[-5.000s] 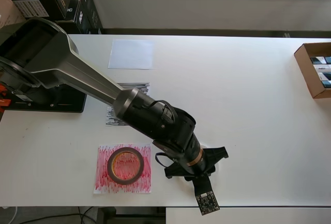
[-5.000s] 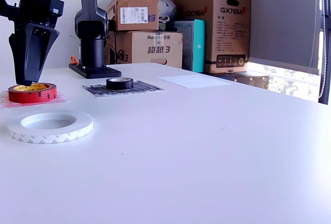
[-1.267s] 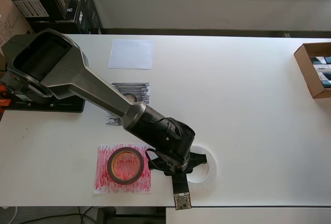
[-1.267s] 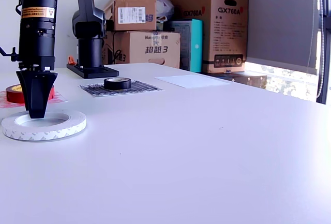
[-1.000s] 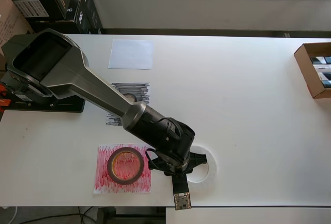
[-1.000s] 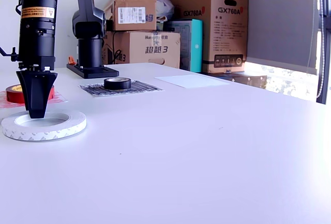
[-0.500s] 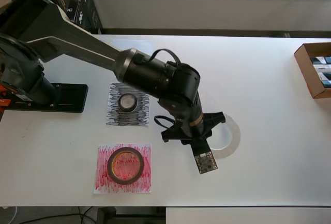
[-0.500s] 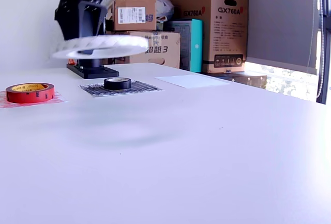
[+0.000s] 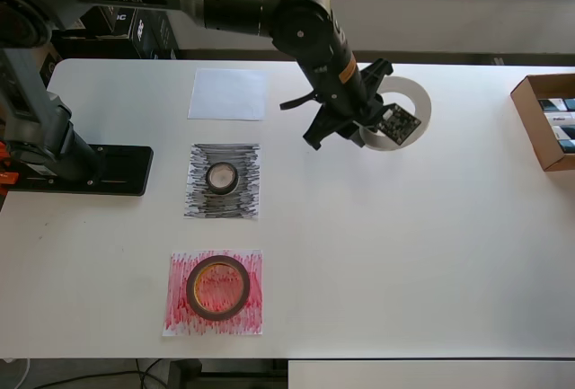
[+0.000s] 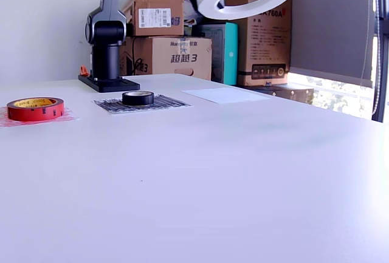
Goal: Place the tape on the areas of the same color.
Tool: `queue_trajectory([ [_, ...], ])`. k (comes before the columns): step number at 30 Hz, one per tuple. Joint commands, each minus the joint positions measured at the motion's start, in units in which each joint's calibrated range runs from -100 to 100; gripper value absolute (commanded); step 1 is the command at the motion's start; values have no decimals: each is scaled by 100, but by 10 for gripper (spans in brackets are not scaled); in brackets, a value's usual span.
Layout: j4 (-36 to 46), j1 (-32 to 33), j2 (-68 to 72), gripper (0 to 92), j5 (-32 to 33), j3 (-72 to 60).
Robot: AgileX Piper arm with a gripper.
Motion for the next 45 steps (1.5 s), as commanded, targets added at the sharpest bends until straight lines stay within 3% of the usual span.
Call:
queue_trajectory([
  [1, -1043, 815, -464, 1, -1315, 788],
  [10, -1714, 1849, -1101, 1, -2159, 1979],
  [22, -1756, 2520, -1615, 1, -2240, 3533],
  [45, -1663, 2283, -1896, 1, -5777, 4423],
])
